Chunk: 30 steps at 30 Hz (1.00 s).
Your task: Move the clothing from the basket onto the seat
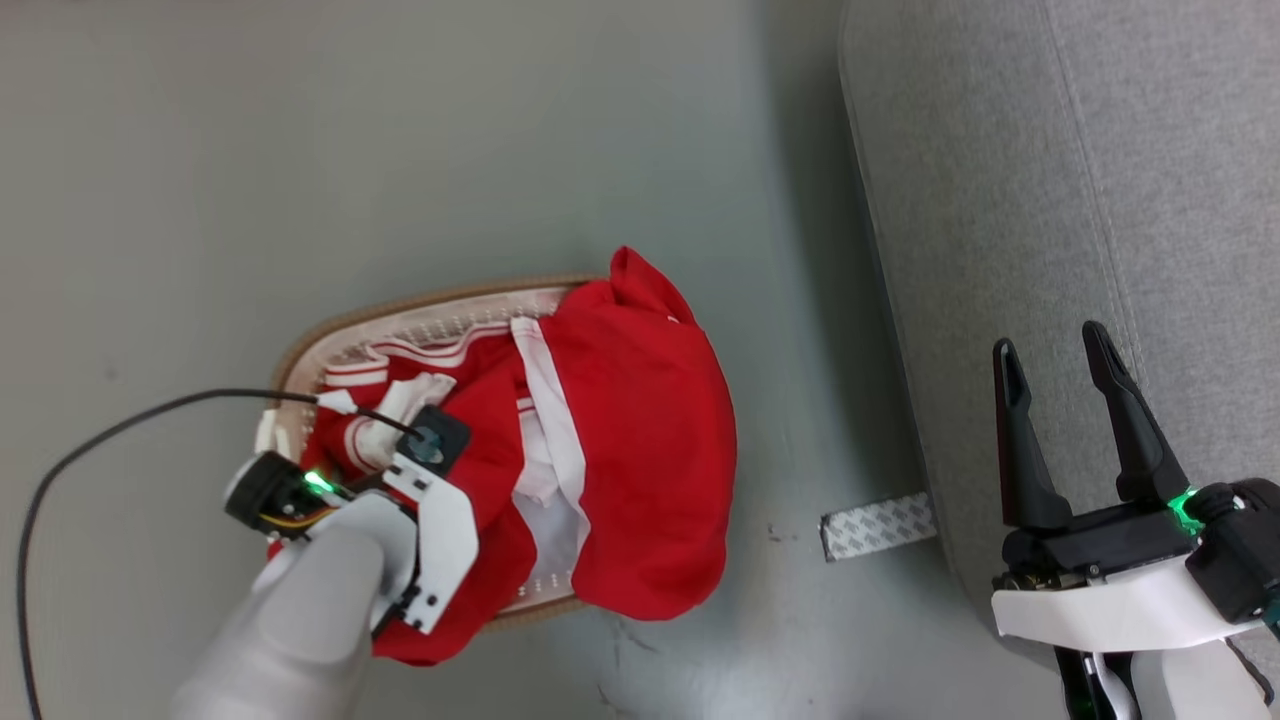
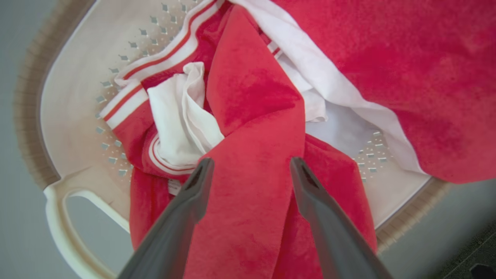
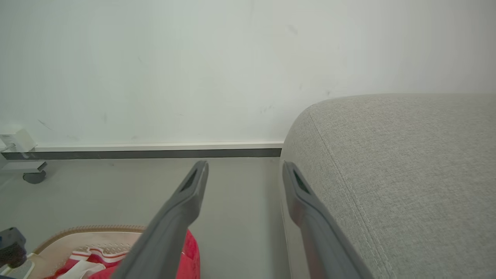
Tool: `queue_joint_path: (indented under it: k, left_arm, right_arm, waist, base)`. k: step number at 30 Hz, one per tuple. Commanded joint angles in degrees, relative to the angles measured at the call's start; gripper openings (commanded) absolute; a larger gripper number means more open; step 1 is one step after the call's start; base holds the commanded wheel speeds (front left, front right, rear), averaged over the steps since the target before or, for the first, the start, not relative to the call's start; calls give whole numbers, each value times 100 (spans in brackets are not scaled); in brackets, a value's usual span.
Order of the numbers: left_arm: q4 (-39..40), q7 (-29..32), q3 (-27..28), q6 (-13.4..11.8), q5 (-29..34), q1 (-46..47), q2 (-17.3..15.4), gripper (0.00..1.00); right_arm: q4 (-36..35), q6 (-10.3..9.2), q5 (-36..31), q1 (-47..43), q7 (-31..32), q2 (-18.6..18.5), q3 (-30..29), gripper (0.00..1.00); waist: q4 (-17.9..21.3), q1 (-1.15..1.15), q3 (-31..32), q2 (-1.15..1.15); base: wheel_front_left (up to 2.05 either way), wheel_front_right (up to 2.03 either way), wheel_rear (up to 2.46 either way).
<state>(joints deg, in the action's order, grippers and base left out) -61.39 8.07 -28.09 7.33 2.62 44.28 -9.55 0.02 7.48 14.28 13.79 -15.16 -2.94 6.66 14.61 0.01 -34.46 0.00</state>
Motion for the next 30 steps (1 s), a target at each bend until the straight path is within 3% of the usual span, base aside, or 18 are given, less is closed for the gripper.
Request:
queue_joint_path:
  k: [1,9,19,20,21,22,30]
  left_arm:
    - [-82,12,7,-19,16,117,-89,100]
    - [-409,90,-38,-86,-3,413,-287,100]
    - [-637,-60,-121,-135,-99,601,-207,100]
    - [-654,-84,-144,-141,-89,618,-185,47]
    - [-661,-125,-166,-141,-81,628,-156,16]
    - [-683,-156,-186,-148,-81,631,-131,0]
    - [-760,-905,77,-105,-605,239,268,0]
  right_arm:
    - [-29,2,79,104,-1,5,3,100]
    - [-31,2,164,222,0,6,40,100]
    - [-93,2,111,381,-1,5,94,100]
    - [-99,2,91,377,-1,5,82,100]
    - [-102,2,71,372,-1,5,71,100]
    - [-101,2,50,360,-1,5,47,100]
    - [65,2,4,80,-1,3,-178,100]
  waist:
    - [130,-1,-251,0]
    - [240,-1,-695,0]
    - [321,-1,-994,0]
    - [319,-1,-1001,0]
    - [314,-1,-1004,0]
    - [299,-1,-997,0]
    - [-59,-1,-270,0]
  base:
    - [0,0,0]
    - [0,0,0]
    - [0,0,0]
    - [0,0,0]
    - [0,0,0]
    - [0,0,0]
    - [0,0,0]
